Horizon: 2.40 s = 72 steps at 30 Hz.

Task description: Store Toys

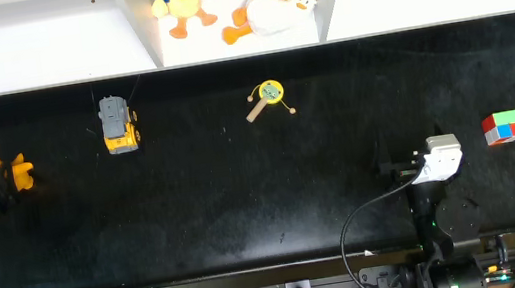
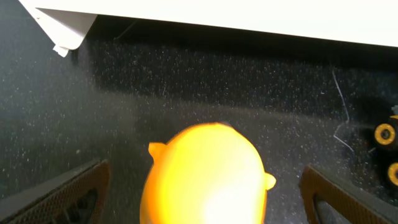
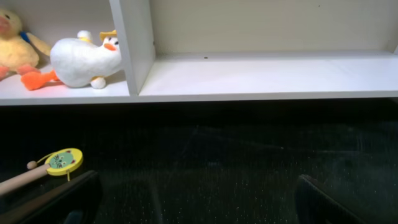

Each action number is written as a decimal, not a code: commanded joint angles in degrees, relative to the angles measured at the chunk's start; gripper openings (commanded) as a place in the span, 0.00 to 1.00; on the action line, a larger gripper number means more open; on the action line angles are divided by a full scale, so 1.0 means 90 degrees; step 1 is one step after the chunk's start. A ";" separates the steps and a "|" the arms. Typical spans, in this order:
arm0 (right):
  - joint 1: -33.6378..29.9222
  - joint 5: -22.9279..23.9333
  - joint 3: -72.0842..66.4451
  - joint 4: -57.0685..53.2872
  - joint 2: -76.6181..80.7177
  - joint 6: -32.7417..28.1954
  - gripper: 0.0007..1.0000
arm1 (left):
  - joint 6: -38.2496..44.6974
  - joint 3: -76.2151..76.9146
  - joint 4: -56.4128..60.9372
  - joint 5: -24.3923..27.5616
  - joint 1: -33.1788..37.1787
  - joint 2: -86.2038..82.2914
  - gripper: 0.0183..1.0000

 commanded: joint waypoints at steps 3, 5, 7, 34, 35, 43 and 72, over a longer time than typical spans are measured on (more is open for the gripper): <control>0.0034 -0.0044 -0.0039 0.0024 -0.0058 0.0007 1.00 | 0.0119 0.0216 0.0027 -0.0270 -0.0219 0.0204 0.96; 0.0034 -0.0046 -0.0039 0.0024 -0.0058 0.0007 1.00 | 0.0119 0.0216 0.0049 -0.0270 -0.0289 0.0270 0.86; 0.0034 -0.0046 -0.0039 0.0024 -0.0058 0.0007 1.00 | 0.0119 0.0216 0.0049 -0.0272 -0.0342 0.0325 0.72; 0.0034 -0.0044 -0.0039 0.0024 -0.0058 0.0007 1.00 | -0.1984 0.0245 -0.0017 -0.3048 -0.2183 -0.1132 0.26; 0.0034 -0.0046 -0.0039 0.0024 -0.0058 0.0007 0.99 | -0.2176 0.0245 0.0068 -0.3126 -0.2302 -0.1132 0.26; 0.0034 -0.0046 -0.0036 0.0024 -0.0058 0.0007 1.00 | -0.3636 0.0245 0.0945 -0.3143 -0.2579 -0.1132 0.26; 0.0034 -0.0046 -0.0039 0.0024 -0.0058 0.0007 0.99 | -0.3745 0.1994 0.0874 -0.4245 -0.3650 0.0345 0.29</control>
